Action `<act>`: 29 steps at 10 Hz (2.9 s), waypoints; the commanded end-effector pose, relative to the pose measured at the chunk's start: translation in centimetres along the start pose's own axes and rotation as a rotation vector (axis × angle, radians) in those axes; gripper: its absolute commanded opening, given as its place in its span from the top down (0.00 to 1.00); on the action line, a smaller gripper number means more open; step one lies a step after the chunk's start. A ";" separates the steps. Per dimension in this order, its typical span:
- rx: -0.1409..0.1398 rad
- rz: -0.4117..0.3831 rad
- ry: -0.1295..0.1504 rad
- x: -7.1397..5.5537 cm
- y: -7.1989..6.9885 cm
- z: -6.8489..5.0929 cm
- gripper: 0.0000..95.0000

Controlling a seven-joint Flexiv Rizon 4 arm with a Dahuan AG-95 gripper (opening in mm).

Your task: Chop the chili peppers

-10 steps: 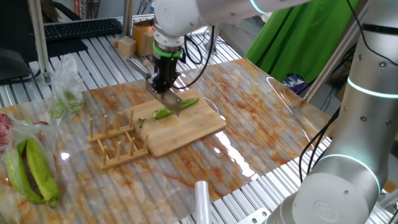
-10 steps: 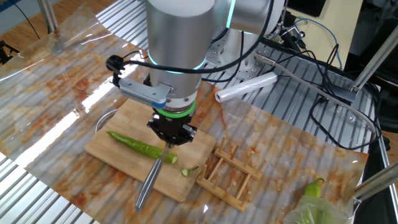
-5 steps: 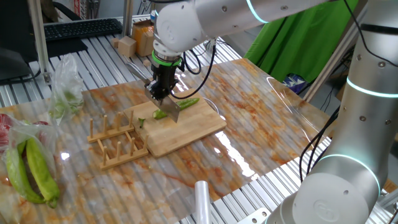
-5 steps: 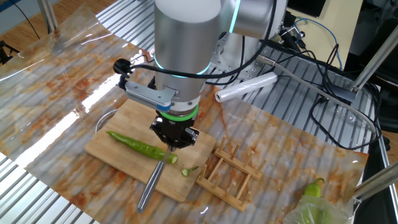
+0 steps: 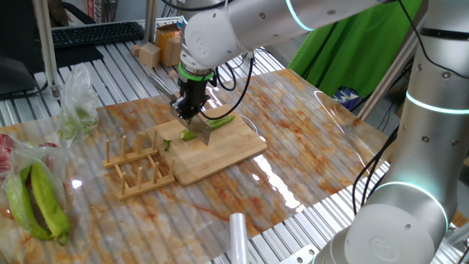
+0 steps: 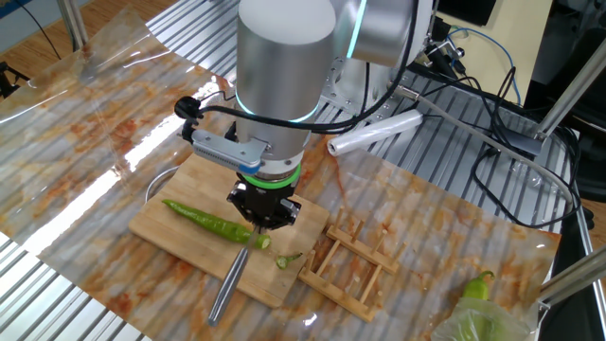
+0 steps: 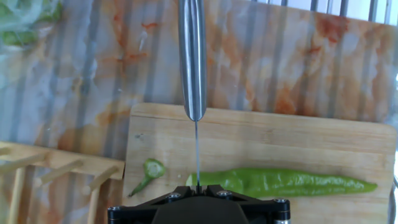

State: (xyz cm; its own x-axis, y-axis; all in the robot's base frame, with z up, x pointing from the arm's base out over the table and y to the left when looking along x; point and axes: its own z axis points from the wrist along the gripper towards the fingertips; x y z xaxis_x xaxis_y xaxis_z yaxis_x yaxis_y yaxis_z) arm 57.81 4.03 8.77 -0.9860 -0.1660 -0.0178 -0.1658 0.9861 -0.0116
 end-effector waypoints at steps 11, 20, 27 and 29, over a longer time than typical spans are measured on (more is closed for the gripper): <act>0.003 0.062 0.048 -0.1 -0.1 -0.1 1.00; 0.009 0.190 0.063 -0.1 -0.1 -0.1 1.00; -0.042 0.158 0.027 1.0 -2.8 -0.8 1.00; -0.041 0.163 0.024 1.0 -2.6 -0.8 1.00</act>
State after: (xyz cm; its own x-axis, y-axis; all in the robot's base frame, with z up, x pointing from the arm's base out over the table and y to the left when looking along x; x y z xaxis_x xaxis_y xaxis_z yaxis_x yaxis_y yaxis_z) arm 57.26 1.31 9.51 -1.0000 -0.0041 -0.0010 -0.0041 0.9994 0.0357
